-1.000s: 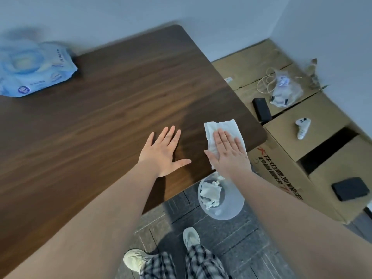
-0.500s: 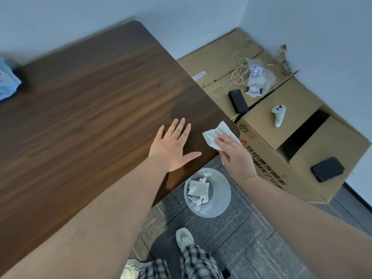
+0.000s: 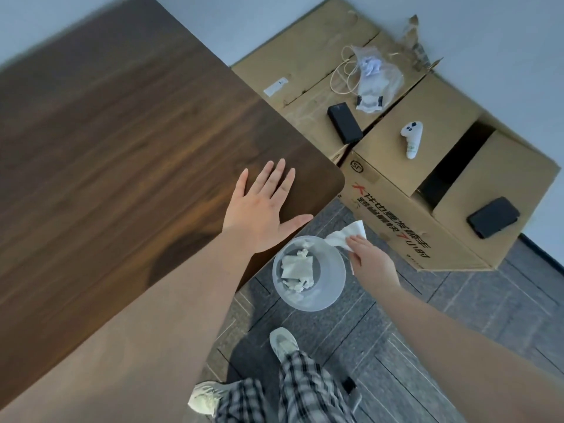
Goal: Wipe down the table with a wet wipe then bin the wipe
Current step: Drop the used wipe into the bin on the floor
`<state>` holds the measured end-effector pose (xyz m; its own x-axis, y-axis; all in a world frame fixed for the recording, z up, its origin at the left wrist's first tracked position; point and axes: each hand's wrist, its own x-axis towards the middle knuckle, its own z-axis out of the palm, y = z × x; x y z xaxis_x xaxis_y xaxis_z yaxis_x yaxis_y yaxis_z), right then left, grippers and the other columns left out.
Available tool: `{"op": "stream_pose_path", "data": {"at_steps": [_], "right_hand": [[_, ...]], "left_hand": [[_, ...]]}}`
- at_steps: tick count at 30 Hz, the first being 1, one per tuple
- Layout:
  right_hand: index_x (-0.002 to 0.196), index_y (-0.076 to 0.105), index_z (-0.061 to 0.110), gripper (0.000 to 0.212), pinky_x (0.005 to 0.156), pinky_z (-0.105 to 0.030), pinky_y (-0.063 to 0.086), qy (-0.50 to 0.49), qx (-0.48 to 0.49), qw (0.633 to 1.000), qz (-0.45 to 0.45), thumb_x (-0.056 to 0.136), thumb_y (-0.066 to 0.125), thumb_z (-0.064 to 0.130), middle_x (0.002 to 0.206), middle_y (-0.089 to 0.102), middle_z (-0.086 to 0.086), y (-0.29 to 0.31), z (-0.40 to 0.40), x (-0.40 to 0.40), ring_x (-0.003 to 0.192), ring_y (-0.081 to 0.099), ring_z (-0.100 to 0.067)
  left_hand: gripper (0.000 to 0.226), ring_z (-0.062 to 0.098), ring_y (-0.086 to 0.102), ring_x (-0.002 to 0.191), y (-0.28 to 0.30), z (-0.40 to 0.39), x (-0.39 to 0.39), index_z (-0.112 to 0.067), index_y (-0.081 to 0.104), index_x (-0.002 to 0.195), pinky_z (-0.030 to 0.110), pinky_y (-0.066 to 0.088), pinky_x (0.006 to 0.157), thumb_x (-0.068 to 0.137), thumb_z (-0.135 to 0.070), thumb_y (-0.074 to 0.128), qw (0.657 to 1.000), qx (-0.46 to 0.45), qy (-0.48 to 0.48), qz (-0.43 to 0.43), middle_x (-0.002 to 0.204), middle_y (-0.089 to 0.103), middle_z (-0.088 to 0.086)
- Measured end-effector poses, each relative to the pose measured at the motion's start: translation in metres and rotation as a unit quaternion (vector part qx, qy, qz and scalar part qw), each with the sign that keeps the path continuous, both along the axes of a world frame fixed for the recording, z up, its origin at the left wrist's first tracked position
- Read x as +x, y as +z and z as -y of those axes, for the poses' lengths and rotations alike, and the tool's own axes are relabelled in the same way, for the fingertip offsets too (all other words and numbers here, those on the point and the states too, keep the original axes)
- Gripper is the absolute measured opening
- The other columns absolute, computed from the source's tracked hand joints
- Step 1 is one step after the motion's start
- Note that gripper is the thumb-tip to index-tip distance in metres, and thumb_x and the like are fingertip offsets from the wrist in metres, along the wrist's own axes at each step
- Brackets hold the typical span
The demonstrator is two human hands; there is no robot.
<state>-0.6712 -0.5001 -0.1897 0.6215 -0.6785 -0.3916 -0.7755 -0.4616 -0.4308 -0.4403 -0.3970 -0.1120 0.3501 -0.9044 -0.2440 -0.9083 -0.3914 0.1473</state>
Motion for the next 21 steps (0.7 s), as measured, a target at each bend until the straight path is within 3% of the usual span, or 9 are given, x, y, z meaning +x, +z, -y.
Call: {"op": "stream_pose_path", "data": {"at_steps": [7,10,14,17,21], "right_hand": [[0.131,0.052,0.011,0.034,0.106,-0.041,0.039,0.086,0.06,0.988,-0.114,0.1,0.037,0.018,0.147,0.043,-0.004,-0.059,-0.004,0.007,0.141,0.03,-0.018],[0.121,0.057,0.007,0.032,0.098,-0.043,0.045,0.083,0.074,0.983,-0.147,0.1,0.035,0.018,0.137,0.052,-0.01,-0.082,-0.009,0.014,0.133,0.04,-0.025],[0.108,0.058,0.007,0.029,0.089,-0.041,0.048,0.055,0.078,0.985,-0.147,0.101,0.033,0.018,0.124,0.059,-0.008,-0.102,-0.017,0.019,0.133,0.04,-0.021],[0.102,0.057,0.003,0.027,0.076,-0.033,0.042,0.058,0.072,0.986,-0.139,0.101,0.033,0.016,0.114,0.061,-0.01,-0.114,-0.02,0.021,0.13,0.042,-0.023],[0.11,0.055,0.004,0.028,0.074,-0.033,0.038,0.065,0.077,0.987,-0.126,0.101,0.032,0.017,0.117,0.058,-0.01,-0.13,-0.024,0.021,0.122,0.047,-0.027]], "left_hand": [[0.086,0.013,-0.01,0.146,-0.005,0.002,-0.003,-0.029,-0.002,0.151,0.047,-0.007,0.118,0.081,-0.079,0.008,0.999,-0.033,0.006,0.011,0.161,-0.005,-0.005],[0.086,0.012,-0.009,0.146,-0.006,0.002,-0.003,-0.029,-0.001,0.151,0.047,-0.007,0.118,0.081,-0.079,0.008,0.999,-0.038,0.006,0.009,0.161,-0.005,-0.005],[0.086,0.013,-0.007,0.147,-0.008,0.002,-0.003,-0.028,0.001,0.151,0.047,-0.006,0.118,0.082,-0.078,0.009,0.999,-0.046,0.003,0.014,0.161,-0.003,-0.004],[0.085,0.014,-0.003,0.147,-0.012,0.002,-0.004,-0.028,0.005,0.151,0.047,-0.004,0.118,0.082,-0.079,0.011,0.998,-0.06,0.004,0.024,0.161,0.002,-0.004],[0.085,0.015,-0.003,0.147,-0.012,0.002,-0.003,-0.029,0.005,0.151,0.047,-0.004,0.118,0.082,-0.079,0.01,0.998,-0.057,0.006,0.03,0.161,0.001,-0.003]]}}
